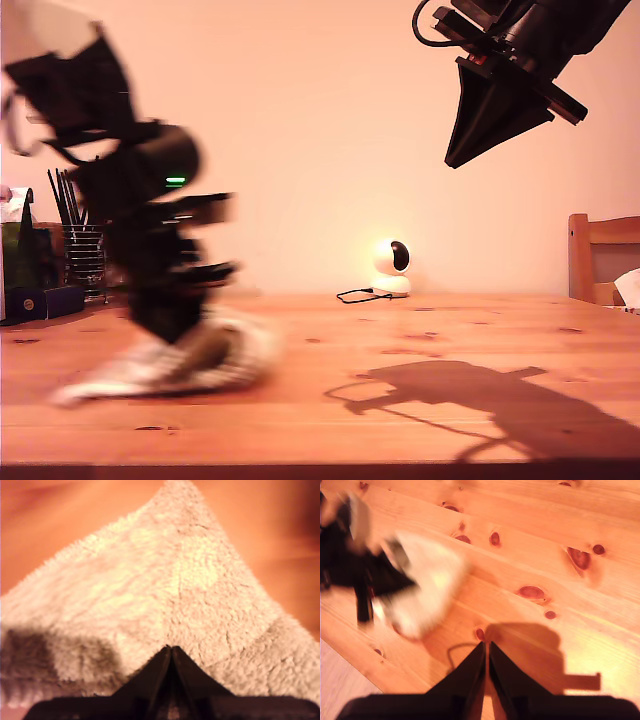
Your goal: Fold the tea towel in front of you. After folding it, place it to the left side.
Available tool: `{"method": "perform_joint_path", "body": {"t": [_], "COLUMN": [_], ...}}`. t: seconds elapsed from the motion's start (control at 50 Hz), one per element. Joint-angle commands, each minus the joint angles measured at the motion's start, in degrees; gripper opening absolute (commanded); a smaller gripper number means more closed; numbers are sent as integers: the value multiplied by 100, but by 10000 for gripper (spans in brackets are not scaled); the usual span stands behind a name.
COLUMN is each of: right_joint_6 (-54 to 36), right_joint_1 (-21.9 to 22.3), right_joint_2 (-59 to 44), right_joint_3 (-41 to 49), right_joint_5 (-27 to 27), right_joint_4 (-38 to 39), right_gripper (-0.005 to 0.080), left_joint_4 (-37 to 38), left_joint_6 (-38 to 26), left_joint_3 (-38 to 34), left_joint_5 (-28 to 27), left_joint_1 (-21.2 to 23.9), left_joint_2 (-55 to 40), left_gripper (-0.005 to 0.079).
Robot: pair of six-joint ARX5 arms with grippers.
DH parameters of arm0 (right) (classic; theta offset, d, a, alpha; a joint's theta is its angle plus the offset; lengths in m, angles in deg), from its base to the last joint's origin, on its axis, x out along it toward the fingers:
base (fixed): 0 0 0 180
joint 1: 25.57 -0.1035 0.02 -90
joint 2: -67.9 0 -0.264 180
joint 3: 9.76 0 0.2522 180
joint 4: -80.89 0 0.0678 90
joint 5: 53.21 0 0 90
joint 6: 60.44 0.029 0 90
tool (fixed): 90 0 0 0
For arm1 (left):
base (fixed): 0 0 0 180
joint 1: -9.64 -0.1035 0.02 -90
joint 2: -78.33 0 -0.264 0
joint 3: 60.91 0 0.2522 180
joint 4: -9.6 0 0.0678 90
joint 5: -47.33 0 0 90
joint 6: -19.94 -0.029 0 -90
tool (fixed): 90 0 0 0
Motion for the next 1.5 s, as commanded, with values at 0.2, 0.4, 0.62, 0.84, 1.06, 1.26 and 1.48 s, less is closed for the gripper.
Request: {"method": "perform_joint_path", "body": {"t": [0.2, 0.4, 0.62, 0.84, 1.06, 1.26, 1.48], "right_joint_6": [-103, -103, -98, -101, -238, -341, -522], "right_joint_1": [7, 7, 4, -2, -42, -83, -122], "right_joint_2": [39, 39, 39, 39, 146, 612, 1388], "right_joint_3": [35, 35, 35, 35, 35, 39, 448], "right_joint_5": [-7, -24, -286, -713, -175, 459, 645], "right_joint_4": [66, 101, 103, 225, 815, 1263, 1718], "right_gripper": [-13, -13, -13, -13, -13, -13, -13], "left_joint_4": [544, 544, 535, 216, 122, -46, -361], "left_joint_6": [-332, -713, -745, -745, -160, 179, 319], "left_joint_3": [-332, -310, -236, -173, -173, -197, -387], "left_joint_5": [966, 1504, 1447, 1416, 455, -146, -361], "left_joint_1": [-914, -940, -791, -511, -413, -380, -197], "left_joint_2": [-400, -9, 859, 1899, 2656, 3331, 4103], "left_gripper": [-22, -22, -22, -22, -22, -22, -22]}}
